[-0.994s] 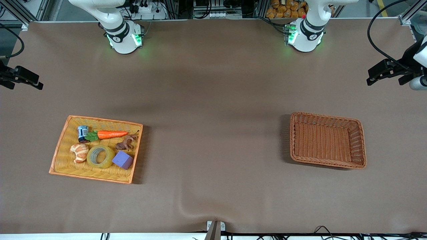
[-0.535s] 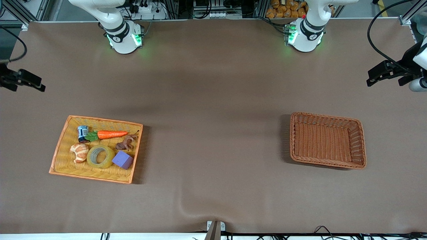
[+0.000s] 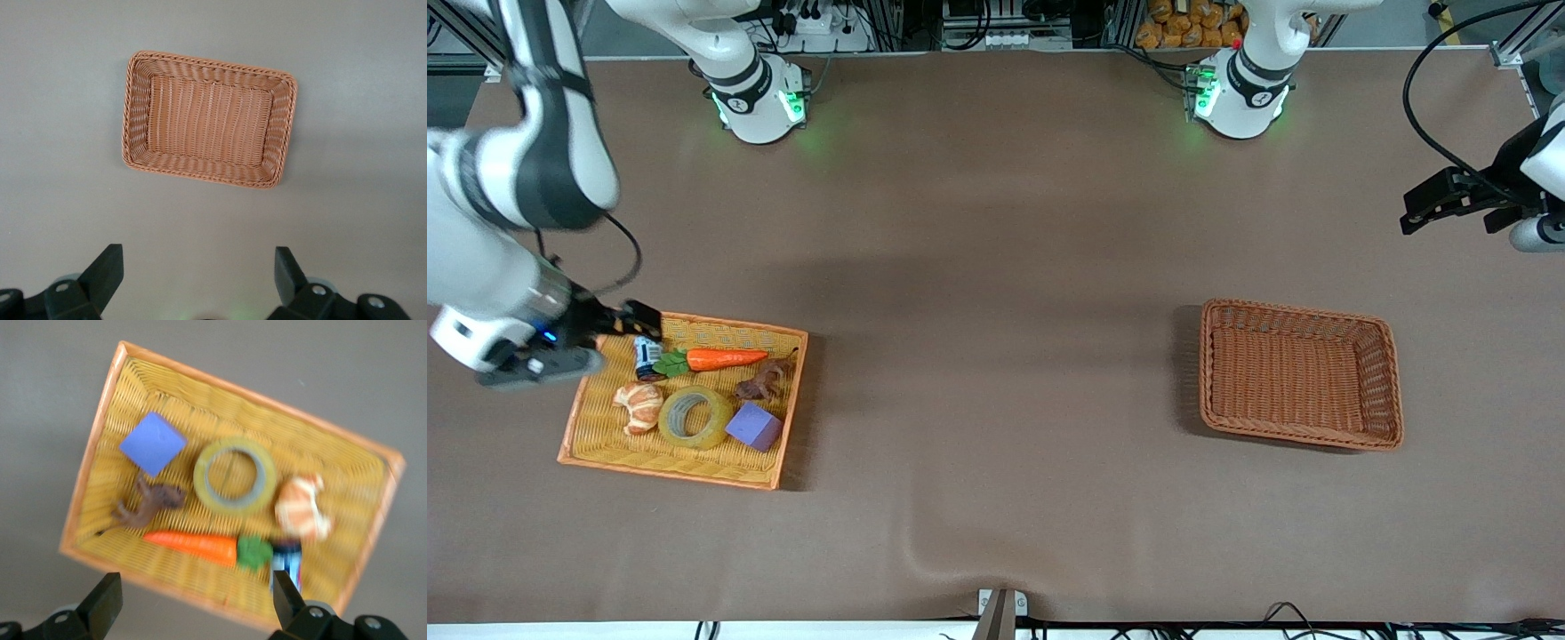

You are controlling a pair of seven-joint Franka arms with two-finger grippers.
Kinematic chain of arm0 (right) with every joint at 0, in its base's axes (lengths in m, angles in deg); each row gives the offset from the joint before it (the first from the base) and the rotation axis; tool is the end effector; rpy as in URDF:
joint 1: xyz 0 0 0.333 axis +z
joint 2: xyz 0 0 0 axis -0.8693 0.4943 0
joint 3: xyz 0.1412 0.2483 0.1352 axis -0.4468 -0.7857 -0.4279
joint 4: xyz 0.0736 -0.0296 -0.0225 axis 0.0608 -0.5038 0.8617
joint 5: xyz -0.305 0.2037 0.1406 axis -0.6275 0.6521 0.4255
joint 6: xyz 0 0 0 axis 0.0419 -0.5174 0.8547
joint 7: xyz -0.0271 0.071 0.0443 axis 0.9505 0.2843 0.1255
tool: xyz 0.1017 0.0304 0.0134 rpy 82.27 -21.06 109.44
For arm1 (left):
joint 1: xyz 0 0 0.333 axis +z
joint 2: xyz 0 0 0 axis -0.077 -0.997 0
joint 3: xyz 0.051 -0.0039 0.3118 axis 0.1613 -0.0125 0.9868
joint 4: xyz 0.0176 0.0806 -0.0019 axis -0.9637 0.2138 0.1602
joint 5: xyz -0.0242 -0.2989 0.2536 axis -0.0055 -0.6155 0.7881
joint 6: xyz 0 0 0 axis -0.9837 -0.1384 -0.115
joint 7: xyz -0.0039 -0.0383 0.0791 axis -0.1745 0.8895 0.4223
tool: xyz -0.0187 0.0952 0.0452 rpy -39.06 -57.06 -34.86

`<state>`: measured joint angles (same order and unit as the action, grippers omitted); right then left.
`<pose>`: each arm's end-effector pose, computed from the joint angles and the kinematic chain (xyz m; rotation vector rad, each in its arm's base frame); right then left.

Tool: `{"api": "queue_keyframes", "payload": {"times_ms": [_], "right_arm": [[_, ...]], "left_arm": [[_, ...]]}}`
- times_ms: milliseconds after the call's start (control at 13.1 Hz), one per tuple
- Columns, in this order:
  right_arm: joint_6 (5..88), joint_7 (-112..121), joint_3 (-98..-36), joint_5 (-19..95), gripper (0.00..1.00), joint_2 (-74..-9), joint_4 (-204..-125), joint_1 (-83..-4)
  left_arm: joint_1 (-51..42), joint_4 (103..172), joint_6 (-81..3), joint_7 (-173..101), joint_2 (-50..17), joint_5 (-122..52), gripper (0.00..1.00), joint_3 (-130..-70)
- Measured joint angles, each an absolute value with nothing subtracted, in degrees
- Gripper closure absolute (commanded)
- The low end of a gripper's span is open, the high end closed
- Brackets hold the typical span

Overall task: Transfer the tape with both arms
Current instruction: 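Reach the right gripper down to the yellow tape roll in the orange basket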

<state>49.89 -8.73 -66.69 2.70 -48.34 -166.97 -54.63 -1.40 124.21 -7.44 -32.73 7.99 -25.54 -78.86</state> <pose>0.6363 0.0058 0.4029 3.0930 0.4800 0.0321 0.5527 -0.0254 0.6378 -3.1324 -0.0161 0.0571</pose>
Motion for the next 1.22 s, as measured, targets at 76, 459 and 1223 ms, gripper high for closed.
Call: {"api": "queue_keyframes", "payload": {"times_ms": [76,459,1223], "right_arm": [[53.3,-12.6,-66.5,3.8,0.00,-45.0,-167.1,-55.0],[63.2,-21.5,-66.3,5.9,0.00,-32.4,-166.4,-56.1],[65.6,-21.8,-66.6,6.3,1.00,-28.1,-164.8,-55.8]], "left_arm": [[-1.4,124.2,-7.4,-32.7,8.0,-25.5,0.00,-78.9],[-2.2,124.1,-7.4,-32.7,7.4,-25.5,0.00,-79.3],[-4.0,123.5,-7.6,-32.8,5.3,-25.6,0.00,-80.7]]}}
